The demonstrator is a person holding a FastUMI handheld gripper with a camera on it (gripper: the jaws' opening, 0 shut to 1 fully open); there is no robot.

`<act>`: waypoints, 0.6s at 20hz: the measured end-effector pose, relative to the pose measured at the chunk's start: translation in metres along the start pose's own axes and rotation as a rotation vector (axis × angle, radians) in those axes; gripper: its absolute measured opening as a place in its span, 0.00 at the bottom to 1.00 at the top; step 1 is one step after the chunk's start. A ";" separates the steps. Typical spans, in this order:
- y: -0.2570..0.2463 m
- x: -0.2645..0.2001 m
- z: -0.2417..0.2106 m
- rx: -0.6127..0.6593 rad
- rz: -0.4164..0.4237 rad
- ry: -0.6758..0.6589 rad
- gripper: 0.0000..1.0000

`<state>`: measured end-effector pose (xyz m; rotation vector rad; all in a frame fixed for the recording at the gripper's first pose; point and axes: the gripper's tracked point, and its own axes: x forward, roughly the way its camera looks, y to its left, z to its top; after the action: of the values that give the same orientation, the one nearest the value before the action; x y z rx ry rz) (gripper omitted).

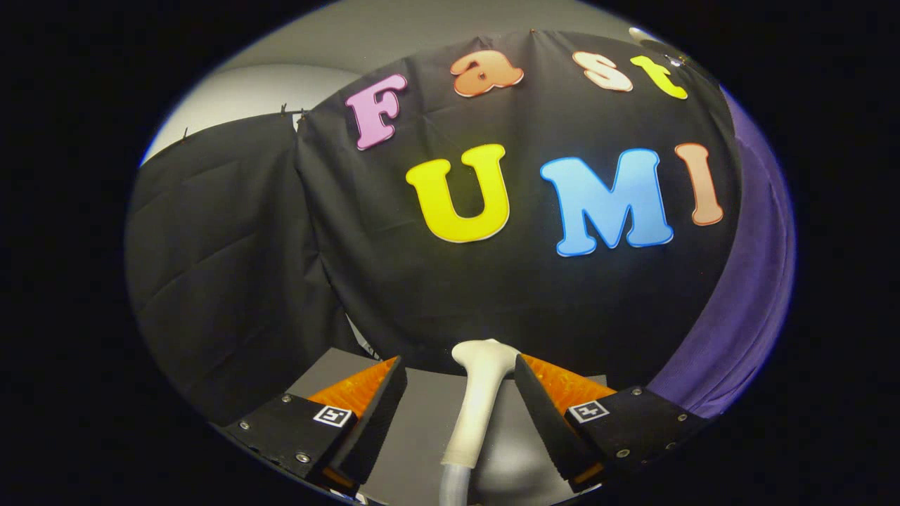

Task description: Iron the clothes twice with a garment steamer, once on the left side and once on the right side.

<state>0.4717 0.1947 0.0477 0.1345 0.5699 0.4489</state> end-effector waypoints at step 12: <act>-0.047 0.093 -0.073 0.040 -0.074 0.303 0.92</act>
<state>0.5189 0.1945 -0.0709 0.0840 0.8787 0.3886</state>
